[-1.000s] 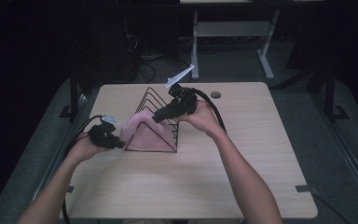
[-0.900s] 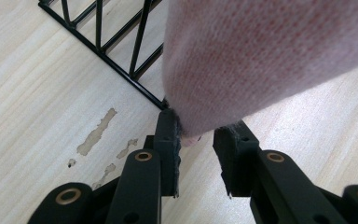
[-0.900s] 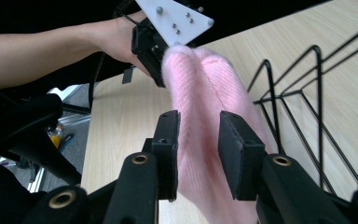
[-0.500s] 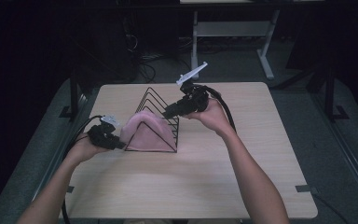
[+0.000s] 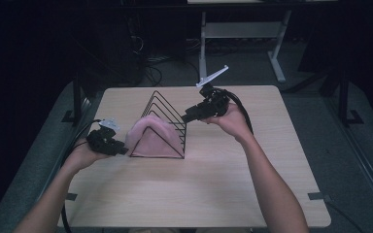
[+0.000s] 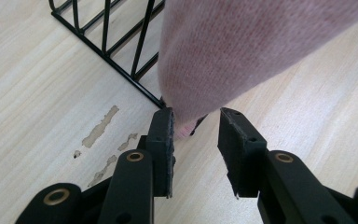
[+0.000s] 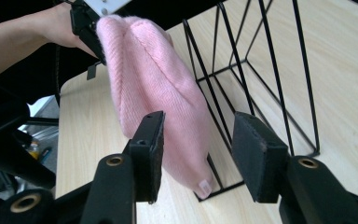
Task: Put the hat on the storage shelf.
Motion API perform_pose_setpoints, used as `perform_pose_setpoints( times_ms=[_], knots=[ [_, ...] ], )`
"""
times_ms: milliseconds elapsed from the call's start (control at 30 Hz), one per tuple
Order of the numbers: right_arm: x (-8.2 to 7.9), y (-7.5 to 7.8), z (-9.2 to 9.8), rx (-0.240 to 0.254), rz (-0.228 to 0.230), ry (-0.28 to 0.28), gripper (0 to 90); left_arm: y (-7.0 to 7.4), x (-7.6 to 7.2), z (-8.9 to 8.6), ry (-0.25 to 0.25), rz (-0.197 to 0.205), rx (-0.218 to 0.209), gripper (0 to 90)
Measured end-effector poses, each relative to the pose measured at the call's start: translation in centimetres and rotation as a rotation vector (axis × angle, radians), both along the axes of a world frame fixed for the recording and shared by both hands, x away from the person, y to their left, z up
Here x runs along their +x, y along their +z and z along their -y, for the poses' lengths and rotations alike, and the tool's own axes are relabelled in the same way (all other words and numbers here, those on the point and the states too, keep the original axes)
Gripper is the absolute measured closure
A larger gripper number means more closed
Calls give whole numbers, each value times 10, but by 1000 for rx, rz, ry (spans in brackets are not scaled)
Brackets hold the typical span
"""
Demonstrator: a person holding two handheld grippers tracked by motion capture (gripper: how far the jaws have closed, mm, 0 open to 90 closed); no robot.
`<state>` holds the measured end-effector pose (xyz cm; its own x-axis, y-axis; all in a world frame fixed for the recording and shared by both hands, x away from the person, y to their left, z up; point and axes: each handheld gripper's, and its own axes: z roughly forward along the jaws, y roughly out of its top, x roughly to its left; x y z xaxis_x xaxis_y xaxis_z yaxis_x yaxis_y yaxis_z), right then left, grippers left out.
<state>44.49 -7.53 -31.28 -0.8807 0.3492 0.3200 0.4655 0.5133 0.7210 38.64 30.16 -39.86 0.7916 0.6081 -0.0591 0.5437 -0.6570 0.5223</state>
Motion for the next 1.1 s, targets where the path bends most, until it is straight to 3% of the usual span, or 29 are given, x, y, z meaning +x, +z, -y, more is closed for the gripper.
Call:
perform_pose_setpoints(
  times_ms=[367, 500, 1100],
  knots=[
    [4, 0, 18, -41, 2, -69, 433, 2, 1, -10, 27, -19, -17, 601],
    [3, 0, 24, -66, 4, -82, 445, 4, 1, -13, 55, -21, -29, 560],
    [-2, -5, 71, -59, -26, -155, 373, 8, -3, -15, 73, -23, -64, 446]
  ],
)
